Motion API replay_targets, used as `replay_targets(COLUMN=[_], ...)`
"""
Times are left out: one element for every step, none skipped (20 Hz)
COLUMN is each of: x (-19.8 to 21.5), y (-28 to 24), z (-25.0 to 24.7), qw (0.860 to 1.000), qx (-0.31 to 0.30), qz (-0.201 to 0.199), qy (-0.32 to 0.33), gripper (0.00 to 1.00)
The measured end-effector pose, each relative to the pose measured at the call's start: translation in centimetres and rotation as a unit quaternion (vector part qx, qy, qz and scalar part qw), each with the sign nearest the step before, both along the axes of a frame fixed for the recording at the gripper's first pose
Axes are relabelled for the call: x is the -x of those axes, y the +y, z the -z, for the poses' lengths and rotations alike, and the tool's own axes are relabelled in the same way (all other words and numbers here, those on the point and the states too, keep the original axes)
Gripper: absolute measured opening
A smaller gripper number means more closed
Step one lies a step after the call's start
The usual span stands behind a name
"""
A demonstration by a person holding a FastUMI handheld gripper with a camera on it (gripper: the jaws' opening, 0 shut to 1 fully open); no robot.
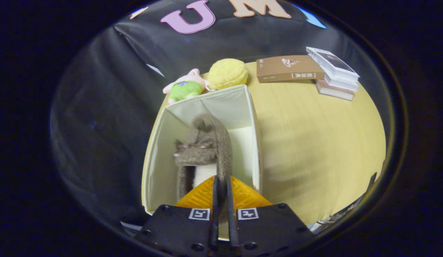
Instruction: Open the storage box then place both shoes into the box .Put the left shoe in first, then the right shoe, with the right side of both shoes facing outward in a uniform manner.
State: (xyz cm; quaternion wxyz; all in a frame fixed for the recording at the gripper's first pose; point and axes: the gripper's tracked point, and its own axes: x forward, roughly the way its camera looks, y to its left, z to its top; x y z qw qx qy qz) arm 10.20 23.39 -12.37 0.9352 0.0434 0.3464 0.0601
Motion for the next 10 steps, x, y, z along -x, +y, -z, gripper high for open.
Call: replay_targets(x=[0.1,0.2,0.2,0.3,0.1,0.1,0.0,-0.1,-0.3,-0.3], y=[0.3,0.6,0.8,1.3,1.1,0.8,0.2,-0.4,-1.0,-1.9], z=[-0.9,-2.0,-2.9,-4.0,-5.4,-6.9,-8.2,-9.7,-10.8,-12.1], qw=[1.000,0.999,0.999,0.997,0.995,0.992,0.988,0.984,0.979,0.974], qx=[-0.014,-0.023,-0.035,-0.049,-0.049,-0.044,-0.038,-0.035,-0.033,-0.032], qz=[-0.007,-0.013,-0.024,-0.034,-0.034,-0.039,-0.041,-0.041,-0.038,-0.033], qy=[-0.010,-0.019,-0.034,-0.054,-0.081,-0.112,-0.141,-0.169,-0.196,-0.220], gripper=[0.29,0.39,0.49,0.60,0.70,0.80,0.90,1.00,1.00,1.00])
